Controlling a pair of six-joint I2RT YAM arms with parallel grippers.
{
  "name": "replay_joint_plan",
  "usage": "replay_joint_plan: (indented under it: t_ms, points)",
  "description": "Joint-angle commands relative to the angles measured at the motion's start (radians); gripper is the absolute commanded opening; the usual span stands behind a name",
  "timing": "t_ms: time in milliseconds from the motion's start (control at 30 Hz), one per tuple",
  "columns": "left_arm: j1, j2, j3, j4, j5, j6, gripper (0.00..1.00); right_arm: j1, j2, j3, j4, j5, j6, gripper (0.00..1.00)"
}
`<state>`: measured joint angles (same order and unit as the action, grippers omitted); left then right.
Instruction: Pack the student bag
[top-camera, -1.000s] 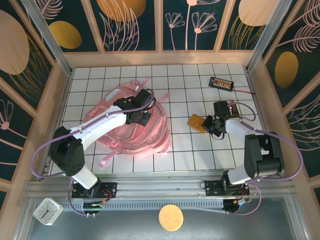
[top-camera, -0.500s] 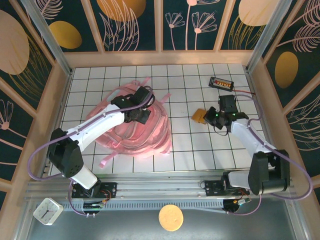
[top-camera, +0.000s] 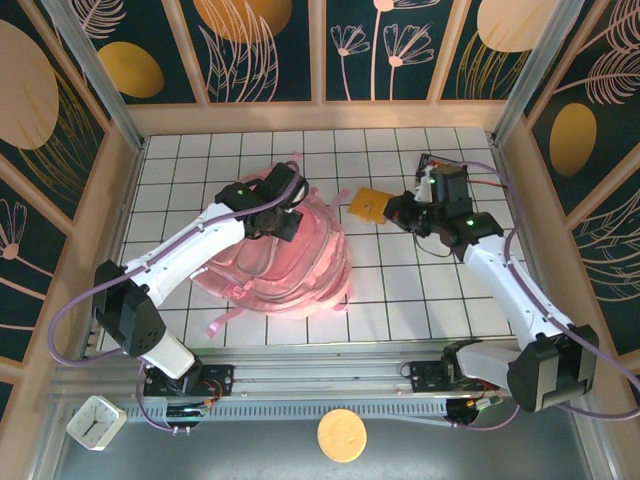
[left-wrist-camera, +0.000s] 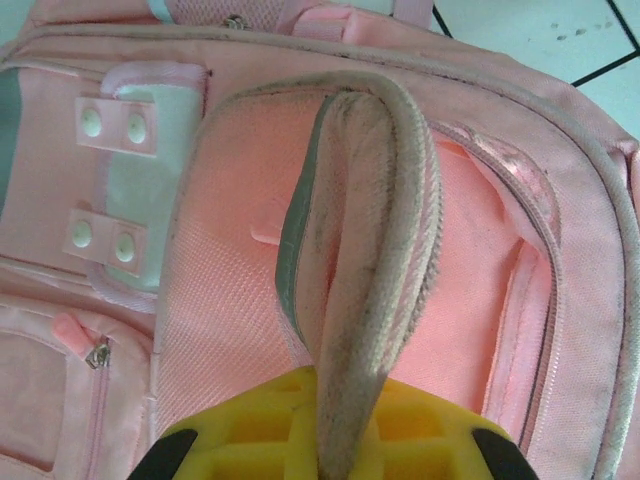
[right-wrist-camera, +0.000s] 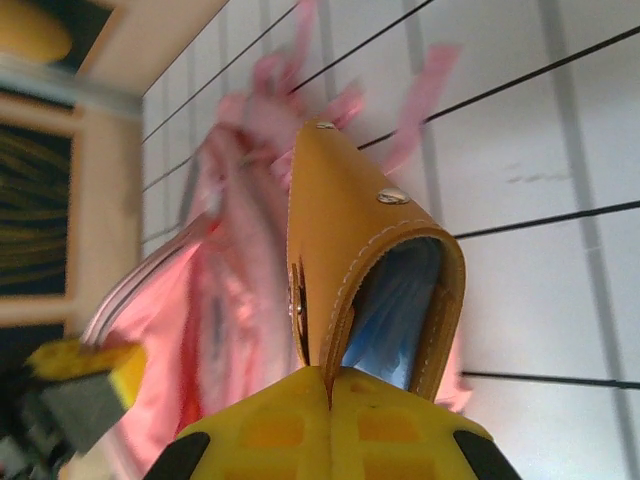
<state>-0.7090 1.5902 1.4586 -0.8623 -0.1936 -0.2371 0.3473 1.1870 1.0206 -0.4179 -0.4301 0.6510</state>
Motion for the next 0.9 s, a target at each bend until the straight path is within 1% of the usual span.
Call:
replay_joint_plan:
  t_ms: [0, 167, 300, 467, 567, 667, 767, 867]
  points:
    - [-0.005, -0.031, 0.076, 0.048, 0.022, -0.022, 0.0, 0.087, 0.031, 0.041, 0.093, -0.085, 0.045, 0.0]
    - [-0.005, -0.039, 0.089, 0.048, 0.026, -0.045, 0.0, 0.192, 0.101, 0.054, 0.168, -0.1, 0.062, 0.0]
    - [-0.005, -0.047, 0.099, 0.055, 0.041, -0.067, 0.0, 0.237, 0.163, 0.044, 0.235, -0.121, 0.075, 0.0]
    - [-0.005, -0.042, 0.113, 0.061, 0.056, -0.078, 0.0, 0.292, 0.255, 0.069, 0.3, -0.175, 0.072, 0.0]
    - [-0.006, -0.047, 0.104, 0.065, 0.053, -0.068, 0.0, 0.309, 0.303, 0.096, 0.302, -0.228, 0.051, 0.0]
    - [-0.006, -0.05, 0.094, 0.062, 0.053, -0.06, 0.0, 0.311, 0.35, 0.127, 0.264, -0.291, 0.012, 0.0]
    - [-0.006, -0.06, 0.081, 0.076, 0.078, -0.054, 0.0, 0.31, 0.389, 0.156, 0.249, -0.321, -0.027, 0.0]
    - [-0.006, -0.063, 0.072, 0.088, 0.098, -0.056, 0.0, 0.308, 0.441, 0.176, 0.277, -0.338, -0.034, 0.0]
